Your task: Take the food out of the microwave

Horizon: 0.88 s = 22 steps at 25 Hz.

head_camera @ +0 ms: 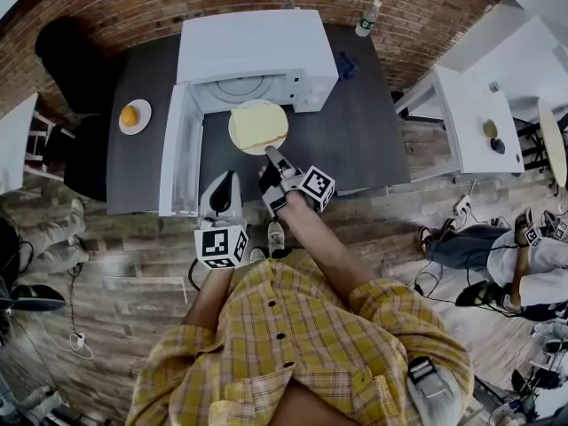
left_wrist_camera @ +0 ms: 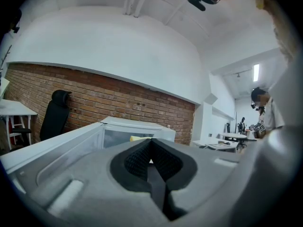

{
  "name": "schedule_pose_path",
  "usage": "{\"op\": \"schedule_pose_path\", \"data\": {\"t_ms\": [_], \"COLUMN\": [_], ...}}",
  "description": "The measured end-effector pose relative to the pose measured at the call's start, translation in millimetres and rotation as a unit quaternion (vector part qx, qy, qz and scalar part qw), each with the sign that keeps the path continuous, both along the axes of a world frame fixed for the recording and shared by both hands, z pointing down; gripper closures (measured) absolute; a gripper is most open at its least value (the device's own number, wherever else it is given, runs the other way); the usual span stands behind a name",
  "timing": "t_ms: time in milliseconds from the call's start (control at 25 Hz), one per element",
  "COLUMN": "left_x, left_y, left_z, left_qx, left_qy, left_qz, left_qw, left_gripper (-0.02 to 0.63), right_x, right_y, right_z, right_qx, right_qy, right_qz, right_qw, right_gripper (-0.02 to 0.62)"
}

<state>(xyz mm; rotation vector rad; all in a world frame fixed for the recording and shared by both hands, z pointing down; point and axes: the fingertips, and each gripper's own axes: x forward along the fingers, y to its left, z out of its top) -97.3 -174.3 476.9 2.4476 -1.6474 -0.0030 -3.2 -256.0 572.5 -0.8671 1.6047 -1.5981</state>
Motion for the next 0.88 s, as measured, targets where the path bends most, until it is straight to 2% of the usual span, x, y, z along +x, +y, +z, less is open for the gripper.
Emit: {"op": "schedule_pose_path", "data": {"t_ms": [880], "left_x": [1.0], "left_y": [3.8], "left_z": [-13.2], "left_qx": [0.018], "left_qy": [-0.009], "left_qz": [0.0], "left_qw": [0.9998], "left_gripper": [0.604], "right_x": [3.5], "right_y": [38.1], "right_z": [-49.1], "right_qx": [0.03], "right_qy": [-0.015], "right_qz": [-0.016], "right_qw": [0.999], "right_gripper": [0.583]}}
